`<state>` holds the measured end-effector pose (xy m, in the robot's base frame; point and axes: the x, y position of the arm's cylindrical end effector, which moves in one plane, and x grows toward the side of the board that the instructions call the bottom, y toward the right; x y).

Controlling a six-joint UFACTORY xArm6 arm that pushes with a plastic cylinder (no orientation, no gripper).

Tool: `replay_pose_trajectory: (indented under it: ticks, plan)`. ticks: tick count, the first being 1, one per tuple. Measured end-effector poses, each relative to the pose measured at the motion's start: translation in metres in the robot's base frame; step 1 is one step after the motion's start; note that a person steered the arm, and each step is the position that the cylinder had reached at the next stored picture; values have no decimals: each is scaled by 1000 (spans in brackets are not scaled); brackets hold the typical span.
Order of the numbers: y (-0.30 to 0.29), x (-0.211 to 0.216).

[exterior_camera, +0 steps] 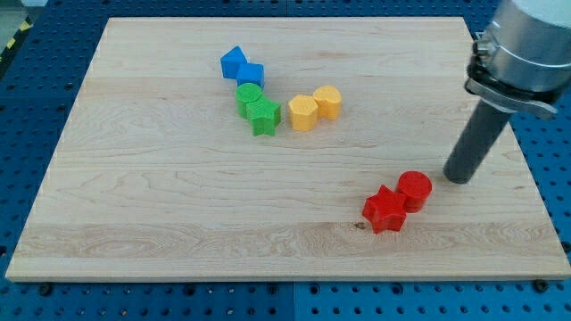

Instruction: Push the red circle close to the yellow heart

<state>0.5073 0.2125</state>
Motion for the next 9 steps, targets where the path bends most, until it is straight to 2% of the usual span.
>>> replay_pose_trajectory:
  ticks: [1, 3, 4, 5, 8, 9]
  plan:
    - [7, 18]
    - [-11, 105]
    - [-24, 112]
    - [-86, 110]
    - [-108, 103]
    - [-110, 80]
